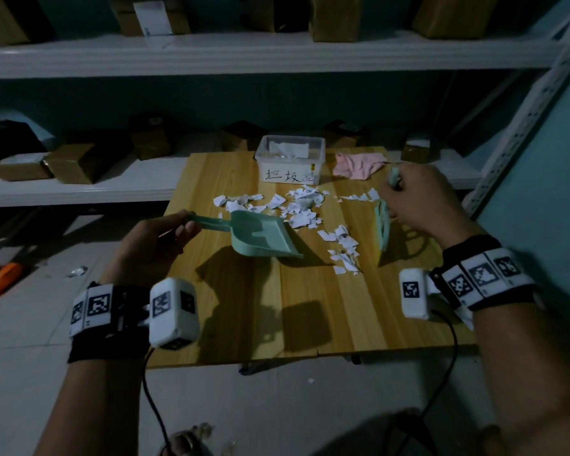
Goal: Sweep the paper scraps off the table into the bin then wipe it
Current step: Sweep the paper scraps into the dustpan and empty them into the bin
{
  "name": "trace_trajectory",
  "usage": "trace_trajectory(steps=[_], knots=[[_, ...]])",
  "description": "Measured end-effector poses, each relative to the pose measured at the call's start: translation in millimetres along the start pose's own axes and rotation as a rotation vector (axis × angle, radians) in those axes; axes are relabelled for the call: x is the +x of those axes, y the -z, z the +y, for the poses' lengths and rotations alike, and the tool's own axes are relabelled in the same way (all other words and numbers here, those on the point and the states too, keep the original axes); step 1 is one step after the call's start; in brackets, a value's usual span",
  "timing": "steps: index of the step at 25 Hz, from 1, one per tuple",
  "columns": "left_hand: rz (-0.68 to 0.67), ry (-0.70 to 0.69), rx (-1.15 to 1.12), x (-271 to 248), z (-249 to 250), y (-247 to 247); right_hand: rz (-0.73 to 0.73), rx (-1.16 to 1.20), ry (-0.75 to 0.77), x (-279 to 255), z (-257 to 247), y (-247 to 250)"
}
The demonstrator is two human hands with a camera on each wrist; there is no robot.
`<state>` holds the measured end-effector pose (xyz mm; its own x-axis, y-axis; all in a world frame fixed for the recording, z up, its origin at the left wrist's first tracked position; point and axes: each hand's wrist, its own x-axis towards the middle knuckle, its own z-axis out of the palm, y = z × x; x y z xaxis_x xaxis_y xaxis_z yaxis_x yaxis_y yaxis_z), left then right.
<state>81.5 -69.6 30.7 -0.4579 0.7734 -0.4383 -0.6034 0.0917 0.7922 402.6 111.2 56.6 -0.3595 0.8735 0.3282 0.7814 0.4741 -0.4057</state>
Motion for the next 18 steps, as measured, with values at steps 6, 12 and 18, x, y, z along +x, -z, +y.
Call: trace_trajectory(steps=[6,12,18], knots=[[-0.004,0.077,0.062,-1.2,-2.3,-7.9,-0.118,-0.004,0.035,-5.1,-25.9,-16.5],[-0.025,0.112,0.067,-0.2,-19.0,-28.1,-0.172,0.124,0.075,-4.6,-48.9,-33.9],[-0.027,0.061,0.062,0.8,-30.0,-41.2,-0.13,0.183,0.168,-0.7,-68.4,-50.1]])
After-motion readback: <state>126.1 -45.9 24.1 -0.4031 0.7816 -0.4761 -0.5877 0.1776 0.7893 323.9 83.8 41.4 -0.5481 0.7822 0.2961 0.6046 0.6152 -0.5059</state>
